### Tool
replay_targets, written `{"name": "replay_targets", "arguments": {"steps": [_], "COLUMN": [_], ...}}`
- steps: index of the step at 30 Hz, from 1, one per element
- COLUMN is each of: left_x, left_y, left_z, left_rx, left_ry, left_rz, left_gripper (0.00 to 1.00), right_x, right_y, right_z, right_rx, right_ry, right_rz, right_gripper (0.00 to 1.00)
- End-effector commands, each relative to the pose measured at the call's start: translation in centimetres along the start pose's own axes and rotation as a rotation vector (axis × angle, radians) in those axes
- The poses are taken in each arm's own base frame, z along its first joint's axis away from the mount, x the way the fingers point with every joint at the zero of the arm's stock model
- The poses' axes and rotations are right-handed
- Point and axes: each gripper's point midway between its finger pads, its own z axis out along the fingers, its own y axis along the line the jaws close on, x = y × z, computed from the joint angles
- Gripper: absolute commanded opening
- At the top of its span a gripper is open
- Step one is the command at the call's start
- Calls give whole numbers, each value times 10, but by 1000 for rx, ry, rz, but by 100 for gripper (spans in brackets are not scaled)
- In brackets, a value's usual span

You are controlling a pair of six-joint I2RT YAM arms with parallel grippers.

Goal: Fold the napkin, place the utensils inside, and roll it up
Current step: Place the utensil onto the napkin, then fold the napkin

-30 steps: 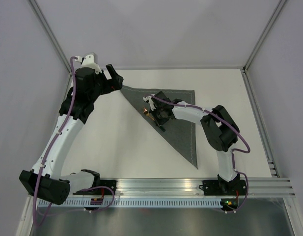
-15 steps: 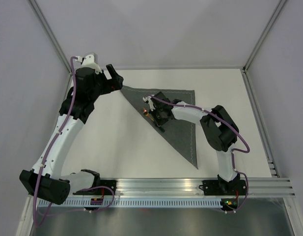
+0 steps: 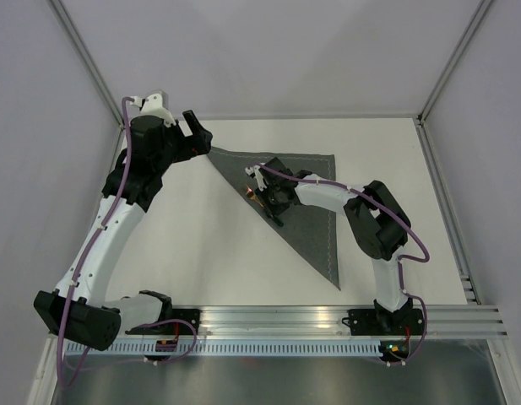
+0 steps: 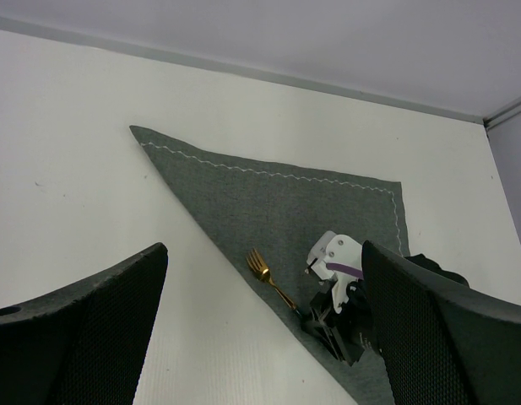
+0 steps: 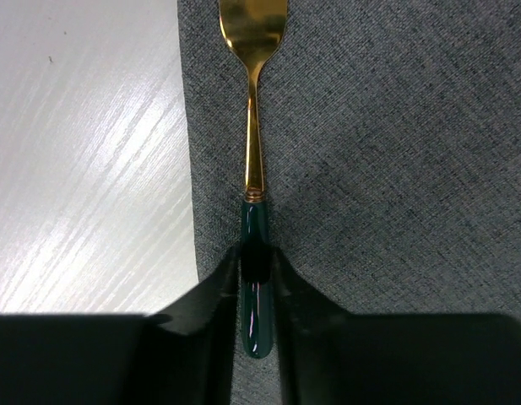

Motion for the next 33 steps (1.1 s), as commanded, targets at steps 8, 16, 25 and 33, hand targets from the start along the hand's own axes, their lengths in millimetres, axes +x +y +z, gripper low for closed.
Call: {"name": "replay_targets", "arguments": {"steps": [8,16,25,33], "left_x": [-19,-23,133,287], "left_y": [-11,-47,-125,-179], "left_z": [-6,-18,-45,-87], "left_rx": [45,275,509,567], "left_ry": [-39,-111,-88,-6], "left_rz": [6,104,373,726], "left_gripper": [100,100,99,99], "right_x": [-39,-93,-123,-87], "right_y": [8,-5,-176,-271], "right_z": [-41,-116,-239,-279], "right_rx": [-13,25,143,153], "right_ry": [-105,-286,-565,-626], "right_rz": [-14,4,350,550], "right_gripper": [48,63,69,69]}}
